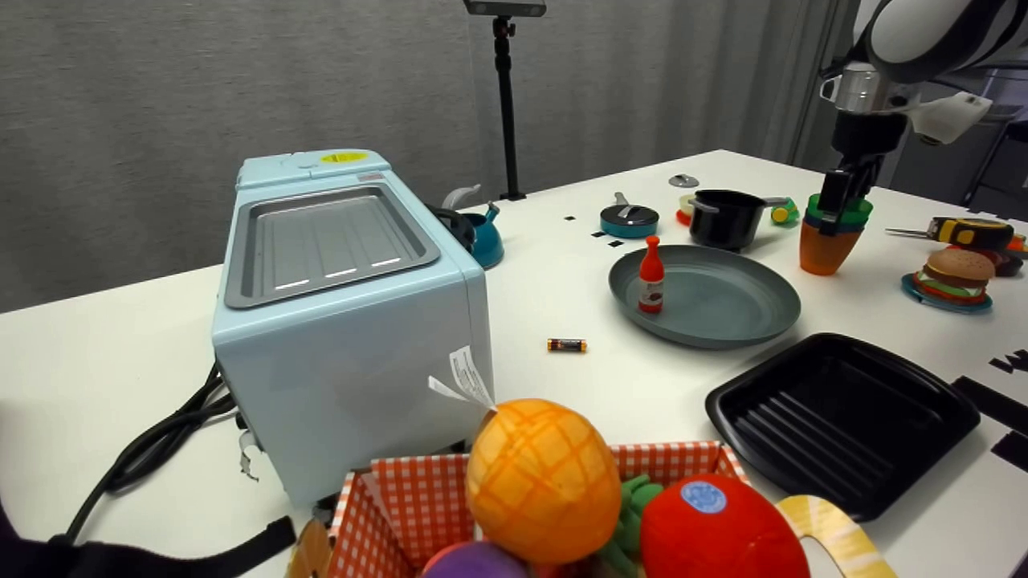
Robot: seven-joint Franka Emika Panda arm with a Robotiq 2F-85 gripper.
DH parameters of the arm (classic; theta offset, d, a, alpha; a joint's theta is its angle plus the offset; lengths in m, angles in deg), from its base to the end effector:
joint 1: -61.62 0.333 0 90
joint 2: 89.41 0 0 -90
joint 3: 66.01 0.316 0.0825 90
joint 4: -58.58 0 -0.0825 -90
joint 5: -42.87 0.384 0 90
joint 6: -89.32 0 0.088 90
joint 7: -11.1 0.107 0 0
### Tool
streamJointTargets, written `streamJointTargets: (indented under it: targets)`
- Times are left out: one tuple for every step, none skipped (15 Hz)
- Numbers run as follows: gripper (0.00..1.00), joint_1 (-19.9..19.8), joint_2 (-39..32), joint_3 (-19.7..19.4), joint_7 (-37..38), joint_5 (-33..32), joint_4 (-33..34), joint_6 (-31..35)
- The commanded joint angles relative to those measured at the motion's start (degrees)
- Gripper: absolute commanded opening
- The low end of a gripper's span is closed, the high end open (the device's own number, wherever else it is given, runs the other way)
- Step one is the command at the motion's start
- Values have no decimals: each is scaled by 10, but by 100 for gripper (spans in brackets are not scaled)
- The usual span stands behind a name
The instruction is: Pour the contents of the green cup onto the plate
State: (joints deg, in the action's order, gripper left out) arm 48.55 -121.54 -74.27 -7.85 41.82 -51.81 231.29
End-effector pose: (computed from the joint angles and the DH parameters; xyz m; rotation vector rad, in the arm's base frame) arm 0.5832 -0.2241 0.1977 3.0603 -0.0083 -0.0528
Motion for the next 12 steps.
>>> streamJointTargets:
  targets:
    - [60,-4,-11,4,3,-26,29,-24]
    - [60,2,-6,2,8,-36,26,-26]
    - [60,8,-2,0,12,-47,24,-25]
    - [60,17,5,-2,18,-60,22,-29]
    - [60,23,9,-2,21,-72,21,-31]
    - [60,32,14,-3,25,-85,19,-32]
    - [60,41,20,-1,27,-98,17,-35]
    - [60,49,23,-1,30,-110,17,-36]
    - [60,59,27,0,34,-122,17,-38]
    - [60,68,32,1,37,-134,16,-39]
    - [60,79,35,1,43,-147,17,-41]
    - [60,90,37,-1,49,-163,17,-43]
